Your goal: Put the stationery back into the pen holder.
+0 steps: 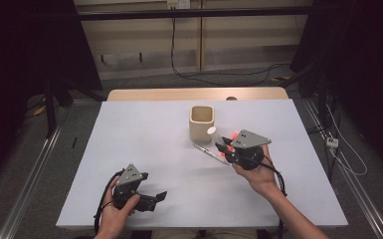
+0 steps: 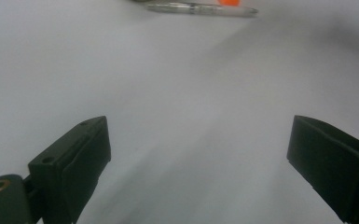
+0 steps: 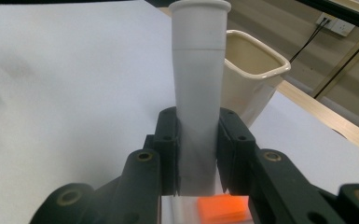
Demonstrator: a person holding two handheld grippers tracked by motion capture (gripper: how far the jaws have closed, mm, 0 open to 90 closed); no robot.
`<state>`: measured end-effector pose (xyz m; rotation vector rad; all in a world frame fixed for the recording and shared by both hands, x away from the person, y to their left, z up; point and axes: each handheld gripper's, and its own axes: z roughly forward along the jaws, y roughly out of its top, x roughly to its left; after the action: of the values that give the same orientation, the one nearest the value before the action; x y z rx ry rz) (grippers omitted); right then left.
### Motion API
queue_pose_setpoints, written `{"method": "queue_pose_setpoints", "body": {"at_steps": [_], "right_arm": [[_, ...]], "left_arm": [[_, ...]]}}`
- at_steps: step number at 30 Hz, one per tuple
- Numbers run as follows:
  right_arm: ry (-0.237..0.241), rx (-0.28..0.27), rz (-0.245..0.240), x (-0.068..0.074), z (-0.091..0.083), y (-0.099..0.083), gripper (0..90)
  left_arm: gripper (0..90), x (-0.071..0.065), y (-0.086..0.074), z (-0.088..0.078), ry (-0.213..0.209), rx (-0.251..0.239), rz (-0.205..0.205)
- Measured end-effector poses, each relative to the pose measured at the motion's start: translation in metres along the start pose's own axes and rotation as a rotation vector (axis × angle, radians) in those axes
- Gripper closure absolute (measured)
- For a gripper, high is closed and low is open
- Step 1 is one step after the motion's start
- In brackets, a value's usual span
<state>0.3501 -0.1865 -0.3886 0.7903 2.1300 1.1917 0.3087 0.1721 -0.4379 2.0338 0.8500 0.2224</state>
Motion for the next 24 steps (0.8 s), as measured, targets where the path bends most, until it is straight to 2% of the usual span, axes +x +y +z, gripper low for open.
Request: {"method": "queue_pose_setpoints", "body": {"at_steps": [6,8,11,15,19,24], "right_arm": [[0.020,-0.023,0.038,-0.008,0.003,0.007,72.1],[0.020,-0.034,0.047,-0.011,0.004,0.011,72.2],[0.019,-0.041,0.051,-0.014,0.005,0.016,72.2],[0.019,-0.060,0.075,-0.019,0.006,0.022,72.2],[0.016,-0.072,0.092,-0.023,0.009,0.028,72.1],[0.011,-0.098,0.098,-0.027,0.011,0.034,72.1]], "left_arm": [[5.9,0.013,-0.003,-0.007,0.052,-0.023,-0.053],[6.0,0.015,-0.003,-0.008,0.052,-0.038,-0.058],[5.9,0.014,-0.001,-0.016,0.030,-0.068,-0.072],[5.7,0.014,-0.002,-0.021,0.044,-0.091,-0.067],[5.7,0.016,-0.004,-0.018,0.047,-0.078,-0.080],[5.7,0.014,-0.005,-0.015,0.037,-0.051,-0.068]]}}
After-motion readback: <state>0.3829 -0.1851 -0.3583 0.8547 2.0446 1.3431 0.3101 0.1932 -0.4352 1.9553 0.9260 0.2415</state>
